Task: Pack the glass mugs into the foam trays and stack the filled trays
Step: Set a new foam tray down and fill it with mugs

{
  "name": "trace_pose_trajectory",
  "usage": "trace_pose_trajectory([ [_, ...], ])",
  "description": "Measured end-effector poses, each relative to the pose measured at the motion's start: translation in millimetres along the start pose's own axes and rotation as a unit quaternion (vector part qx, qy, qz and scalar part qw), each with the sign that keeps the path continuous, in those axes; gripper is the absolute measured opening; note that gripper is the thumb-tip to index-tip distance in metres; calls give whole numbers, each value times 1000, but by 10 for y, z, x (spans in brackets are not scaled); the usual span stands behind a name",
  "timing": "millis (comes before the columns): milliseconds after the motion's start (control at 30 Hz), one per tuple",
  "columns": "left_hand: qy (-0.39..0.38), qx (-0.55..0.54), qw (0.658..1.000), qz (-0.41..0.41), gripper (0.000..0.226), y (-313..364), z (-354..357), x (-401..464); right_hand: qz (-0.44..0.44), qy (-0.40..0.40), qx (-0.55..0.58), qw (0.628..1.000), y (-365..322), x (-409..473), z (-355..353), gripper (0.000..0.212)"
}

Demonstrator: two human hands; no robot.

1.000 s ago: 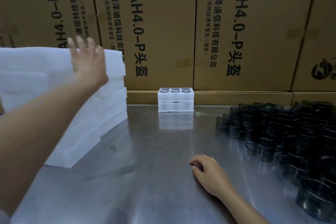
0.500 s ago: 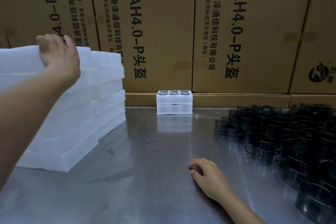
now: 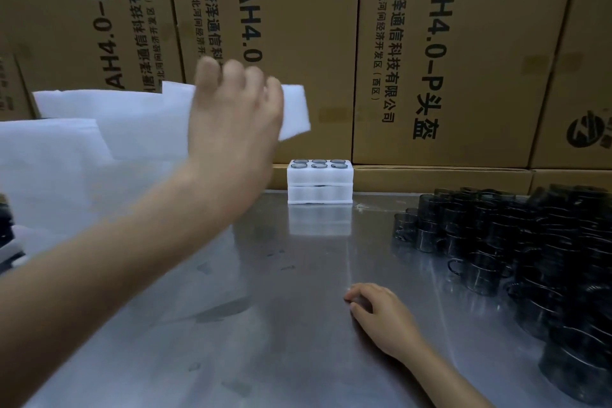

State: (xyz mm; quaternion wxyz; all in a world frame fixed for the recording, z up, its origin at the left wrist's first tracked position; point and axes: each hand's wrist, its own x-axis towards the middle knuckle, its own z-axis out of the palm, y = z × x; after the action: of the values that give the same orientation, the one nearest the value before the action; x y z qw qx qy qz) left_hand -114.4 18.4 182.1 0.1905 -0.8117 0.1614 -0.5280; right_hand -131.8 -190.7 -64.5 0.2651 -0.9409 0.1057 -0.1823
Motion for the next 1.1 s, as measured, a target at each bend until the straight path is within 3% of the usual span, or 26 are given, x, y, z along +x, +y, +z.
trace_pose_trajectory([
  [267,-35,-42,997,63,45,336,70,-206,-4,-8,-1,1000,-11,4,-16,17],
  [400,11,-91,988,121,55,631,36,-438,26,37,114,993,-46,14,-44,14],
  [467,-16,-110,987,119,65,773,34,-554,51,76,253,963,-86,21,-96,20],
  [533,-35,-112,986,119,63,908,43,-652,117,95,412,899,-138,38,-195,28],
  [600,-59,-117,983,131,57,1034,48,-715,190,65,502,841,-154,40,-329,41],
  [667,-75,-166,968,171,53,1173,88,-765,226,17,560,797,-130,27,-436,54],
  [767,-127,-220,947,194,72,1477,246,-920,193,-34,598,777,-107,0,-527,68],
  [900,-203,-359,894,173,75,1839,271,-1146,232,-27,609,758,-41,-1,-509,48],
  [1033,-103,-514,828,199,61,1981,267,-1329,281,86,599,745,184,57,-499,48],
  [1100,-47,-567,811,136,54,1920,333,-1304,273,144,578,755,263,74,-570,42],
])
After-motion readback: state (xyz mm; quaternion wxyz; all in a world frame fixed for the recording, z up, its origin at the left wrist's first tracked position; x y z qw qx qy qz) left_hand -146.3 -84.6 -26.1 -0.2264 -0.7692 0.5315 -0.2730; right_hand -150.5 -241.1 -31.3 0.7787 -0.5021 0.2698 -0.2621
